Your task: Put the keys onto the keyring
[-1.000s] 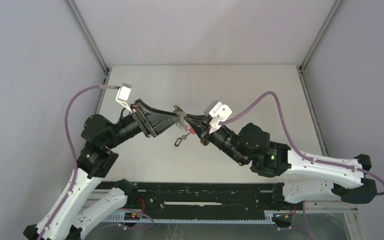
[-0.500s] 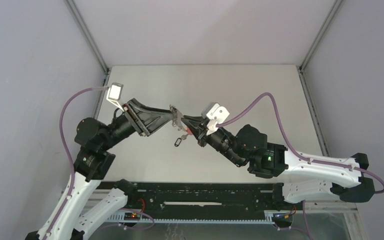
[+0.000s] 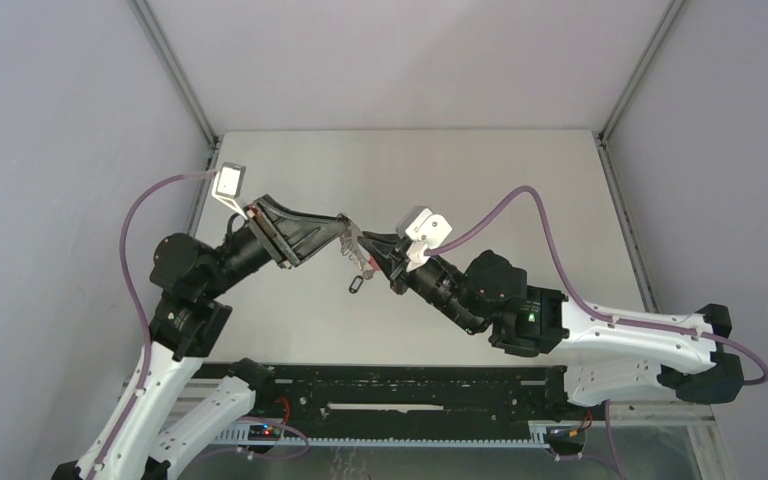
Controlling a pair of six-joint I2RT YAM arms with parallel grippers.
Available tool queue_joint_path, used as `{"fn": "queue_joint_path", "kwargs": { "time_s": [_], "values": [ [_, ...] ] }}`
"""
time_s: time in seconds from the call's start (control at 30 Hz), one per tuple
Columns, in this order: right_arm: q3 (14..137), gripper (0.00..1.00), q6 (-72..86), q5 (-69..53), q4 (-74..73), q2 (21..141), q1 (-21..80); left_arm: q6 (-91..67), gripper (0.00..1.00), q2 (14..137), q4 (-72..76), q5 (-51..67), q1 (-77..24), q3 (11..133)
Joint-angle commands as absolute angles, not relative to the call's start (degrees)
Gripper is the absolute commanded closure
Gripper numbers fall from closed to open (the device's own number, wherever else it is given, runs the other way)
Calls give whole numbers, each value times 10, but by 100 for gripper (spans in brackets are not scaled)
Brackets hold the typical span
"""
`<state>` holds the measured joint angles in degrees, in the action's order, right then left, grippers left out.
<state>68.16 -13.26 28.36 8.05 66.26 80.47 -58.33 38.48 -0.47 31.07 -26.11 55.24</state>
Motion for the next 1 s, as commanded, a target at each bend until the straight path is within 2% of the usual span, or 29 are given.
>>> {"fn": "queue_joint_path", "kwargs": {
  "time_s": [0.0, 0.13, 0.5, 0.8, 0.93, 0.97],
  "values": [
    [687, 100, -146, 291, 118, 666, 814, -587, 54, 387, 19, 313, -257, 583],
    [687, 100, -149, 291, 118, 667, 814, -575, 62, 385, 20, 310, -256, 580],
    [687, 100, -143, 282, 104, 661, 815, -540, 99, 384, 8, 298, -250, 578],
    [687, 100, -152, 279, 94, 660, 822, -450, 98, 394, -51, 297, -244, 598],
    [687, 100, -159, 285, 96, 660, 823, -450, 77, 390, -69, 291, -243, 603],
    [687, 100, -158, 287, 96, 660, 824, -453, 74, 389, -74, 289, -243, 603]
  ]
}}
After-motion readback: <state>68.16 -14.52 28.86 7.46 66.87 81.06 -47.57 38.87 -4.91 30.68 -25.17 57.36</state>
